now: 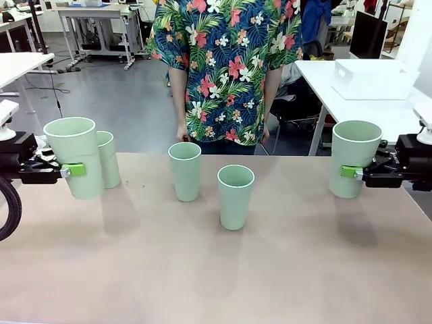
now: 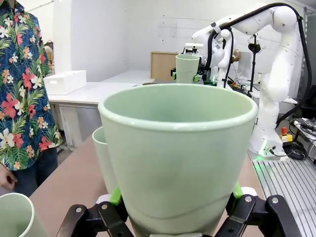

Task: Stack the cups and store them in the basket.
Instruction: Pick up two Reusable plastic cups , one in each hand, then place the stack of Reusable plastic cups into the Pantry Basket.

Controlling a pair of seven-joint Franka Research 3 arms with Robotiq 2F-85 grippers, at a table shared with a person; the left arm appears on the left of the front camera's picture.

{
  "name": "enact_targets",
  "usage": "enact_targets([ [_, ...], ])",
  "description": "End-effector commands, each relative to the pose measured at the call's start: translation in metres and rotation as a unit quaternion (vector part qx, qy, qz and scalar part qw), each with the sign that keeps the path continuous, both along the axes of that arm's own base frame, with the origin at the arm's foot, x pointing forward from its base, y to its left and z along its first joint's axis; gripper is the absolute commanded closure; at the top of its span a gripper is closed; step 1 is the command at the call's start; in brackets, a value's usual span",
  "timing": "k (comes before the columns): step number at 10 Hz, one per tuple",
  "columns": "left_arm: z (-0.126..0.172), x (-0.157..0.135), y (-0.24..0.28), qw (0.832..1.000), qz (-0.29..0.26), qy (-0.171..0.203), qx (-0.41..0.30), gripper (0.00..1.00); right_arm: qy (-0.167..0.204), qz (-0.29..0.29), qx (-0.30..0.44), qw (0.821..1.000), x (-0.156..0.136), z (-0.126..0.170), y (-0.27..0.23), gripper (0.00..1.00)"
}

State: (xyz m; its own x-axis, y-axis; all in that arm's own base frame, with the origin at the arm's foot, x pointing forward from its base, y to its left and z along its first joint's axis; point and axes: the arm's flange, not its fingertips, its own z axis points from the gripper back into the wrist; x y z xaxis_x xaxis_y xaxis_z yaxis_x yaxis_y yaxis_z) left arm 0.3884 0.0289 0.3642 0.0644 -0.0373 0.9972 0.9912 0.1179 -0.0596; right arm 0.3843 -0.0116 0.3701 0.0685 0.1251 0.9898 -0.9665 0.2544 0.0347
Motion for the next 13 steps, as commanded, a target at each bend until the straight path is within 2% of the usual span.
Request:
enact_targets([
  [1, 0.0019, -0.0002, 0.0007, 1.0, 0.0, -0.003, -0.002, 0.13, -0.002, 0.0, 0.0, 1.0, 0.0, 0.0019, 0.0005, 0.15],
  [13, 0.0019, -0.0002, 0.0007, 1.0, 0.0, -0.003, -0.002, 0.13, -0.002, 0.0, 0.0, 1.0, 0.0, 0.0019, 0.0005, 0.15],
])
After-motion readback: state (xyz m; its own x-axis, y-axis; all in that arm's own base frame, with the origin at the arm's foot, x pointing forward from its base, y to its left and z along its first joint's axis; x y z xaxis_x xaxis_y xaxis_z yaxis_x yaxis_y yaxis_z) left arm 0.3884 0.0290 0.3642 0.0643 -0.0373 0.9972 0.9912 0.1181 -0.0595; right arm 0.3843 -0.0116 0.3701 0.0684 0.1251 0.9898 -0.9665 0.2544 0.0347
